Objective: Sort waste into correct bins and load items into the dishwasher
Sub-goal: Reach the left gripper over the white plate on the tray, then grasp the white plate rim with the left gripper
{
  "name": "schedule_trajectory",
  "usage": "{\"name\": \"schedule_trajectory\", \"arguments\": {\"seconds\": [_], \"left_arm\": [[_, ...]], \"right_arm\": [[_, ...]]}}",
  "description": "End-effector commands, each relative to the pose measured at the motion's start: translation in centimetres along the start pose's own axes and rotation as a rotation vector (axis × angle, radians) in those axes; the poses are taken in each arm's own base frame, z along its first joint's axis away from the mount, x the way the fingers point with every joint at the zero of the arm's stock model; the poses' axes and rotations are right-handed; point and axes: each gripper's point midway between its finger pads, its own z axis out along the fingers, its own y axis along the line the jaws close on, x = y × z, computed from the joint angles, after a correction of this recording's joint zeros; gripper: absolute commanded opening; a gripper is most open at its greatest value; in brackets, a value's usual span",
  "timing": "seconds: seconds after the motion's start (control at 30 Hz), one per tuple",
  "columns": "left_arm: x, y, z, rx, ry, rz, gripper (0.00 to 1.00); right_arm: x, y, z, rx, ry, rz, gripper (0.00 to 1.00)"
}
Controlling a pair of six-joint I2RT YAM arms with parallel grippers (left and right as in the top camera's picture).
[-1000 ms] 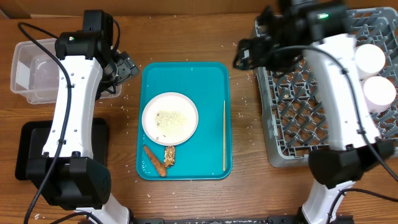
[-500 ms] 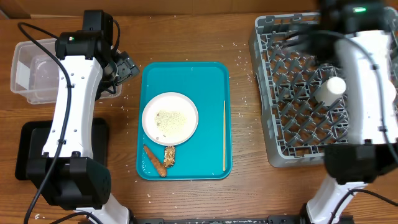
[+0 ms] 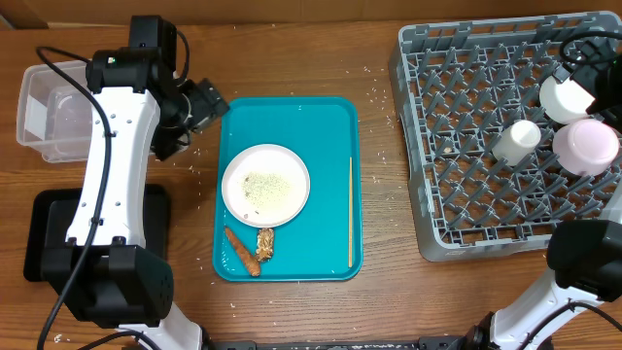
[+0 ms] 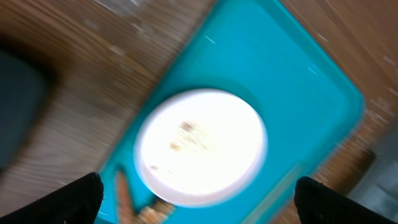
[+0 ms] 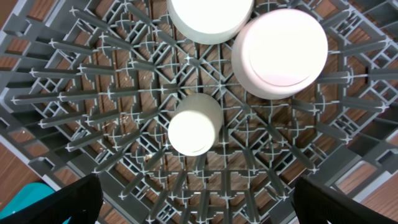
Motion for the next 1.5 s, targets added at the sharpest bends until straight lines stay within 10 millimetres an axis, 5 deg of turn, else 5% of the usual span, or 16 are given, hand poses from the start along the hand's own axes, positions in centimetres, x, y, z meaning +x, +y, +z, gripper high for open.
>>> {"name": "schedule_trajectory", "arguments": {"seconds": [0.0,0.13,0.3,0.57,0.67,0.8,0.9,1.27,1.47], "left_arm": [[3.6,-4.7,-1.2,0.243,0.189,-0.002,1.00],[7.5,-7.1,-1.5,0.313,0.272,0.233,1.00],[11.2,-5.0,0.1,0.009,0.226,0.336,1.00],[13.6,-9.1,1.0,-0.039,0.030,0.539,1.00],[13.4,-10.7,1.3,-0.022,-0.053,0.563,0.82],[12.5,-10.8,2.0,-0.085,-0.151,0.490,0.74],[12.4,-10.8,3.6,-0.129,-0.150,0.478,0.66],[13.0,-9.1,13.2,-0.318,-0.026,0.497,0.59],[13.3,-7.8,16.7,-0.388,0.004,0.428,0.56]], "right_arm": [[-0.2,0.7,-2.8,-0.062,-0.062,0.007,1.00],[-0.2,0.7,-2.8,-0.062,-0.062,0.007,1.00],[-0.2,0.7,-2.7,-0.062,-0.061,0.007,1.00],[-0.2,0.7,-2.7,-0.062,-0.061,0.007,1.00],[-0.2,0.7,-2.7,-0.062,-0.061,0.007,1.00],[-0.2,0.7,-2.7,-0.062,-0.061,0.007,1.00],[-0.2,0.7,-2.7,-0.062,-0.061,0.007,1.00],[-0.2,0.7,-2.7,-0.062,-0.061,0.007,1.00],[-0.2,0.7,-2.7,-0.062,-0.061,0.007,1.00]]}}
